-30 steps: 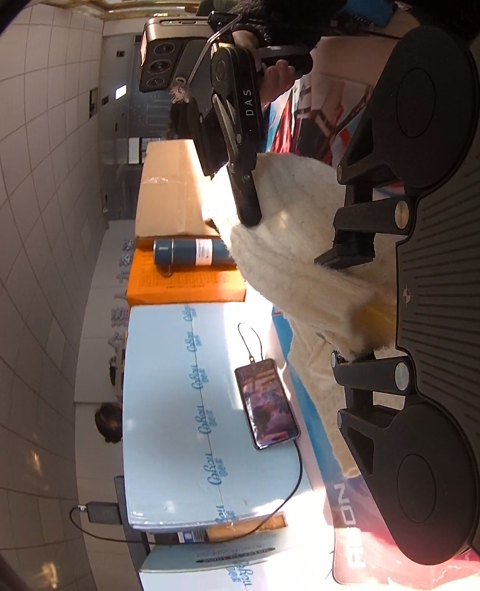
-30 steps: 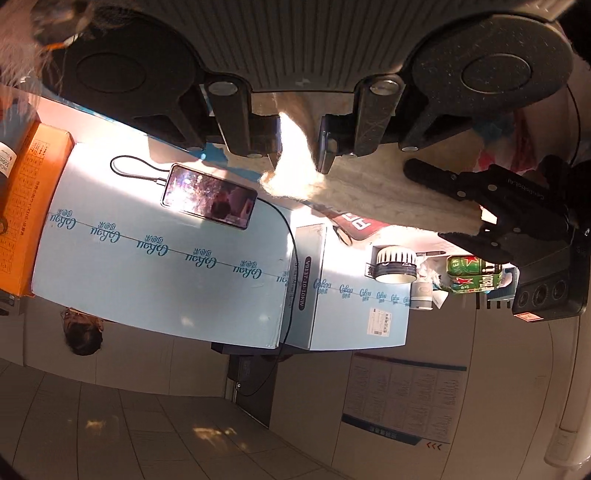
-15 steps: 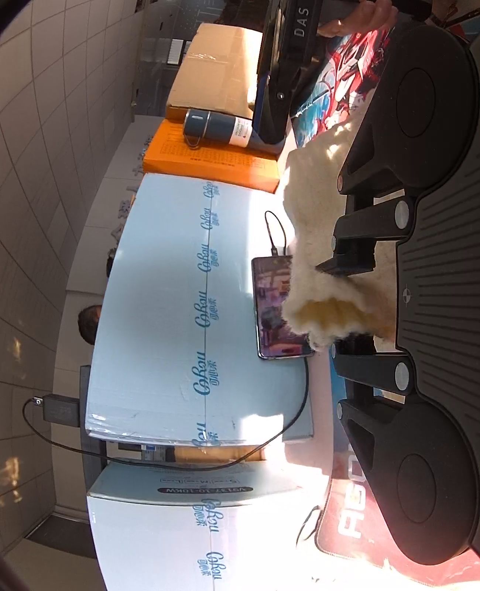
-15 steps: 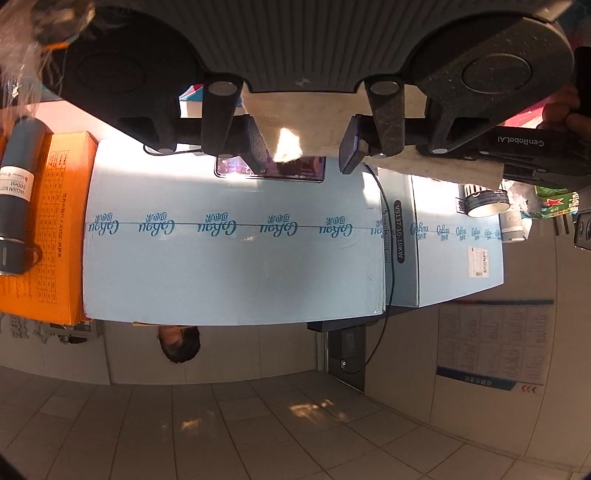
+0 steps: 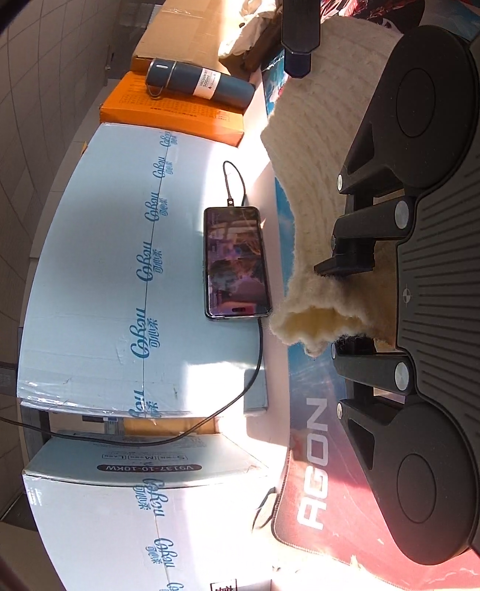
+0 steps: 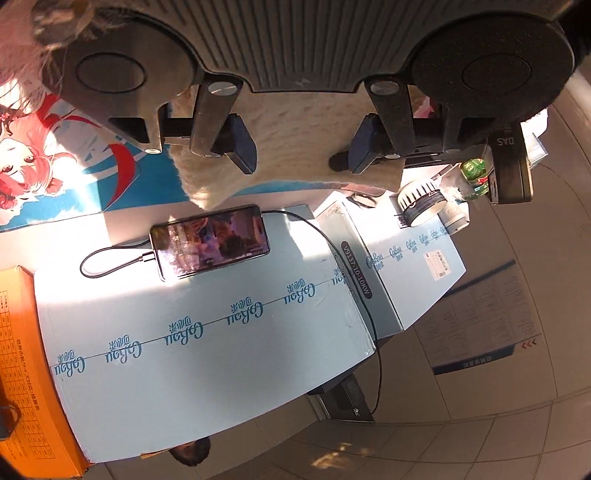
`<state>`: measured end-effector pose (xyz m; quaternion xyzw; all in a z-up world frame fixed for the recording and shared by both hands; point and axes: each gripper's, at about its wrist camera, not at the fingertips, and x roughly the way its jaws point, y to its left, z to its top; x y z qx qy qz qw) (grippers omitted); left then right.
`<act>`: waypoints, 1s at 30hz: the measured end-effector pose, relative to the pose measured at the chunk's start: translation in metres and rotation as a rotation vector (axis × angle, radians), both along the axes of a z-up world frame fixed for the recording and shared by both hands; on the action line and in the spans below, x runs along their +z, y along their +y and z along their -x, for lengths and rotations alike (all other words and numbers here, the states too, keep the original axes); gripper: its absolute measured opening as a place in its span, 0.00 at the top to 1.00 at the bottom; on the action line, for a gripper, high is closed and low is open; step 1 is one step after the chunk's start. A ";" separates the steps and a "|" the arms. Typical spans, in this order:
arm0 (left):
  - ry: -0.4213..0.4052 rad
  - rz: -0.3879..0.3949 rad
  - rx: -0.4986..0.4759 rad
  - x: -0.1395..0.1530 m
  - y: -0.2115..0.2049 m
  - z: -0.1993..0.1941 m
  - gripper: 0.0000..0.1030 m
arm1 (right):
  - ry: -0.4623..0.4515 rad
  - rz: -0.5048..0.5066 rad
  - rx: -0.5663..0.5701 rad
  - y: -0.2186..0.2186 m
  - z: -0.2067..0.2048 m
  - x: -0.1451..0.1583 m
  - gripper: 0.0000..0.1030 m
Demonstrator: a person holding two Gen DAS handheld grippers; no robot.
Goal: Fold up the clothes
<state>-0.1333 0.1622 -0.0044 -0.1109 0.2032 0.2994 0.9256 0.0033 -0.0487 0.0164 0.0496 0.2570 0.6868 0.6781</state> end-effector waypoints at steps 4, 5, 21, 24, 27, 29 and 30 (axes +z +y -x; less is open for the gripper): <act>0.021 0.001 0.009 0.000 -0.001 -0.002 0.73 | 0.038 0.067 0.038 0.006 0.002 -0.006 0.38; 0.021 -0.003 0.010 0.000 -0.003 0.000 0.71 | 0.044 0.095 0.033 0.009 0.001 -0.009 0.37; -0.022 0.136 0.056 -0.006 0.009 0.023 0.17 | 0.174 0.112 0.001 0.014 -0.013 -0.024 0.31; -0.032 0.182 0.057 -0.009 0.015 0.026 0.17 | 0.183 0.064 -0.021 0.006 -0.015 -0.019 0.27; -0.041 0.215 0.059 -0.012 0.019 0.027 0.16 | 0.130 0.006 -0.105 -0.009 -0.014 -0.007 0.16; -0.046 0.232 0.060 -0.013 0.021 0.027 0.13 | 0.110 -0.008 -0.163 -0.018 -0.015 -0.001 0.11; -0.049 0.241 0.061 -0.014 0.022 0.027 0.13 | 0.120 0.009 -0.191 -0.022 -0.017 0.000 0.09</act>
